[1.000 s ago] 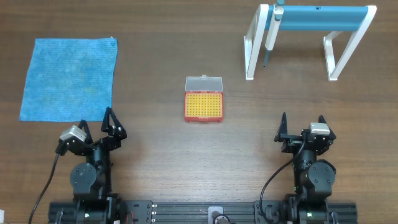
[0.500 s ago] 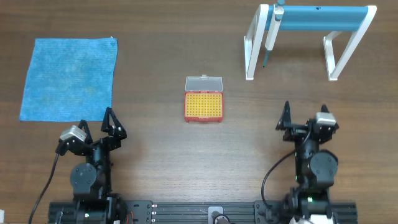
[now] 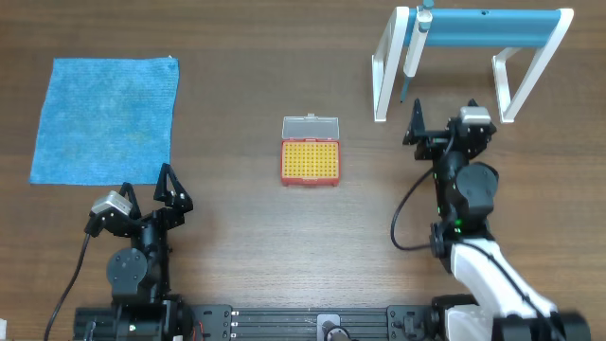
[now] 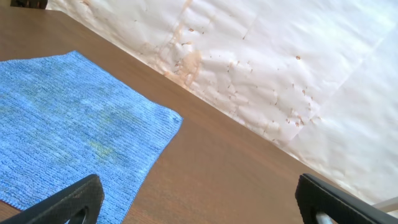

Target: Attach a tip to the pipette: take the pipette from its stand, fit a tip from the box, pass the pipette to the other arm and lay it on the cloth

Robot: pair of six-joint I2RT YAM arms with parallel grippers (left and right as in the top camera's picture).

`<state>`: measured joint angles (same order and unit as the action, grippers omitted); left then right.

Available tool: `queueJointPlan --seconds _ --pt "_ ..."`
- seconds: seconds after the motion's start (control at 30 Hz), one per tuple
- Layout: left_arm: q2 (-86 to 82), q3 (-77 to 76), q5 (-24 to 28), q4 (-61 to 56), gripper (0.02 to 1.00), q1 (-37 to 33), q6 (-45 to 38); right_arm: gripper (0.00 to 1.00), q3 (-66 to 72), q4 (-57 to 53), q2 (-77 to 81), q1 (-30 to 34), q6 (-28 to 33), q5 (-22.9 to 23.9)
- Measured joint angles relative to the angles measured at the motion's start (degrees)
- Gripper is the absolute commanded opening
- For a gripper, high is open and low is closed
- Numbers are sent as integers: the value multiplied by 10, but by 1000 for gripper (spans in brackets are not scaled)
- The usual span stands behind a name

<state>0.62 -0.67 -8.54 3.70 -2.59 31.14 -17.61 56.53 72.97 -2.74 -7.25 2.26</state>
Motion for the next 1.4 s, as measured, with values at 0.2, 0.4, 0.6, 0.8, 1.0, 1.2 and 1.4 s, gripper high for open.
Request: queueJointPlan --seconds 0.2,0.4,0.6,0.8,1.0,1.2,1.4 --pt "0 0 0 0 998 0 0 974 -61 27 88 0 -11 0" --pt "0 0 0 0 996 0 0 974 -102 27 131 0 -17 0" --pt "0 0 0 0 996 0 0 974 -135 26 171 -9 -19 0" --pt "0 0 0 0 996 0 0 976 -150 26 193 -11 -19 0" --pt "0 0 0 0 996 0 0 976 -180 26 228 -11 -19 0" --pt "0 0 0 0 998 0 0 976 -188 26 234 -11 -19 0" --pt "0 0 0 0 998 0 0 978 -188 26 240 -11 -19 0"
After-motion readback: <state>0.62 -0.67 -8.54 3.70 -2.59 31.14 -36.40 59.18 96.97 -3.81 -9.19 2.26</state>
